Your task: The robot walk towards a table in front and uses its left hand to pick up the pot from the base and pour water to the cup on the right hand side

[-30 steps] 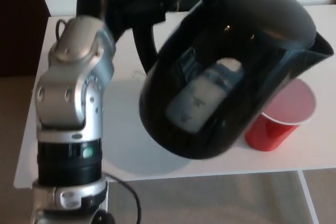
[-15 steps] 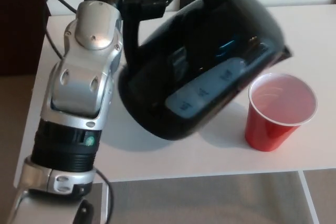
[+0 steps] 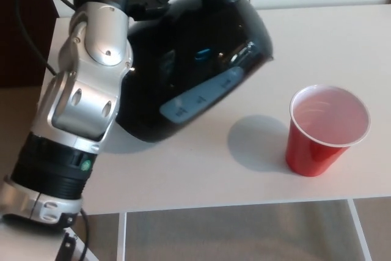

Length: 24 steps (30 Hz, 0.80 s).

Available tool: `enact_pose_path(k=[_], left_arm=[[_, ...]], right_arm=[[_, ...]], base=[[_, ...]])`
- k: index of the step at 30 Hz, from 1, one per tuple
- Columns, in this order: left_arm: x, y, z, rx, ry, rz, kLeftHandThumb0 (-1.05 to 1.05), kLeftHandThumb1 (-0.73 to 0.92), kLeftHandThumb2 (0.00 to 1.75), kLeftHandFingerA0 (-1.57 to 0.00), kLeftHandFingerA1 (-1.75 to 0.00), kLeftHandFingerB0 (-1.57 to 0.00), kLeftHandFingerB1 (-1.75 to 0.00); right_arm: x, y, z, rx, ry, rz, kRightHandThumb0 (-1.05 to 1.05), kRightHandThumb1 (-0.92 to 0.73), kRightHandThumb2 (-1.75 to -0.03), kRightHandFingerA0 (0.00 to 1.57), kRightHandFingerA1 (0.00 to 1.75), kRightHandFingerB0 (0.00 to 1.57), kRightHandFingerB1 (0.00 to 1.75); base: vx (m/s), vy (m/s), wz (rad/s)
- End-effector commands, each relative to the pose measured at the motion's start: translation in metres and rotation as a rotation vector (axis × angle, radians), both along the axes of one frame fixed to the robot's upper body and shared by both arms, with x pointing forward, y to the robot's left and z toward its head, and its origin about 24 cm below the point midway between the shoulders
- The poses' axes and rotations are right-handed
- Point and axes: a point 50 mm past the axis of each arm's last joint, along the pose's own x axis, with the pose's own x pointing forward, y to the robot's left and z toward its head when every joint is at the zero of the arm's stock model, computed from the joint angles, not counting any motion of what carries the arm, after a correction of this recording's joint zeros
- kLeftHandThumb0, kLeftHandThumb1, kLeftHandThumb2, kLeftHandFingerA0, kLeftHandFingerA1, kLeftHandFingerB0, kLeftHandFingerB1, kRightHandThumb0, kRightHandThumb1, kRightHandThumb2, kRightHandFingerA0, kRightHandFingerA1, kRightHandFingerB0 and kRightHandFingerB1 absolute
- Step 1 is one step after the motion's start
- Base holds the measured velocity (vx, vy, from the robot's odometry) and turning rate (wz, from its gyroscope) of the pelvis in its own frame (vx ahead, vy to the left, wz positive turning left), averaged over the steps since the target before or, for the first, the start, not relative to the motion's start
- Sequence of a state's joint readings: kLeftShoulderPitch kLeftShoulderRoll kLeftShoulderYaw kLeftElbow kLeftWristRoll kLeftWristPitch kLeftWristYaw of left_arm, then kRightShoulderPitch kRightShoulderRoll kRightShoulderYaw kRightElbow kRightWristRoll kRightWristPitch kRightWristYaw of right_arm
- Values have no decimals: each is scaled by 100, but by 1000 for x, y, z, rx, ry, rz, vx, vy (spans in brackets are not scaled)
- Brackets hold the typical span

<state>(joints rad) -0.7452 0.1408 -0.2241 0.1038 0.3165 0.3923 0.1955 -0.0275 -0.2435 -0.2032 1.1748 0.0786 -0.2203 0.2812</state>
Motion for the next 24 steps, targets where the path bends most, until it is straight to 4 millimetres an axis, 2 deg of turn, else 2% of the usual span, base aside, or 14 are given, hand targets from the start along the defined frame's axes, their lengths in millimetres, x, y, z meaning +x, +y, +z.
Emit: enact_pose_path(k=[1,10,12,14,15,24], left_arm=[[-12,-2,26,124,-271,-19,-17,80,66,-109,-137,-79,-110],[-17,-2,25,110,-297,-47,-16,80,66,-111,-136,-80,-109],[-18,-3,28,118,-311,-52,-15,80,63,-111,-134,-80,-107],[-20,-5,29,120,-321,-61,-16,79,64,-108,-138,-79,-108],[-22,-7,31,110,-329,-78,-13,77,69,-110,-137,-80,-109],[-36,-20,38,78,-372,-150,-13,74,76,-111,-134,-79,-116]], right_arm=[[1,-7,3,-34,-2,4,-63,-28,-68,99,79,72,71],[0,-8,4,-32,-6,11,-67,-29,-68,99,79,69,71],[2,-9,5,-34,-9,2,-61,-28,-69,97,78,71,71],[3,-8,5,-33,-9,-4,-60,-26,-67,98,78,72,71],[3,-8,5,-37,-8,-1,-60,-30,-67,99,78,72,70],[2,-8,4,-38,-5,7,-59,-31,-70,99,78,73,71]], base=[[0,0,0],[0,0,0],[0,0,0],[0,0,0],[0,0,0],[0,0,0]])
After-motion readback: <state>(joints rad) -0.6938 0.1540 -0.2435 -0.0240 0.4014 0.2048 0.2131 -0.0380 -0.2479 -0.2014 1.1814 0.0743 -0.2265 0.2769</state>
